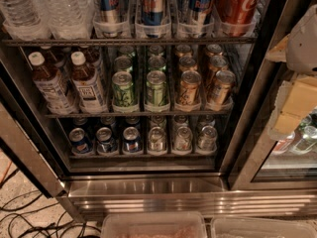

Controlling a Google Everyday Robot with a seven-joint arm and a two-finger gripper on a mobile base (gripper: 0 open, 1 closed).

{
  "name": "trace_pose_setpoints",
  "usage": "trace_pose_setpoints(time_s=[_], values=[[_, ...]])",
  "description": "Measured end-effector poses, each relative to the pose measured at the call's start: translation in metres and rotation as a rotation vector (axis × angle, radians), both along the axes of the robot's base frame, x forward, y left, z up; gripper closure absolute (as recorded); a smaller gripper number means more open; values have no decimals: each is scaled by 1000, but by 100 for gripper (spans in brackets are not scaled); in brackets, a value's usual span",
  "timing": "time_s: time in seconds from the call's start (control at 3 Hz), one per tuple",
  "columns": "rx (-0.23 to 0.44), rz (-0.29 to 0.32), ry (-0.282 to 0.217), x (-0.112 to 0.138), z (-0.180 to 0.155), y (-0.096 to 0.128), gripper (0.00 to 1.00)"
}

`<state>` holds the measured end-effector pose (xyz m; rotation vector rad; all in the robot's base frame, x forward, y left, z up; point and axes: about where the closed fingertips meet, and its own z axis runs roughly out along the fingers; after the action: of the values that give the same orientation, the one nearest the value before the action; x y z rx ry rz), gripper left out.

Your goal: Pick redbull can from top shelf of fridge

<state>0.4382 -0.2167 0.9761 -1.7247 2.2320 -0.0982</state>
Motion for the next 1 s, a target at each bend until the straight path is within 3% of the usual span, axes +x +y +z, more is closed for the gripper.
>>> trace_pose_setpoints(time_s=[0.33, 1.0], values=[[1, -1, -3, 0, 0, 0, 0], [40, -18, 11, 11, -32, 8, 0]])
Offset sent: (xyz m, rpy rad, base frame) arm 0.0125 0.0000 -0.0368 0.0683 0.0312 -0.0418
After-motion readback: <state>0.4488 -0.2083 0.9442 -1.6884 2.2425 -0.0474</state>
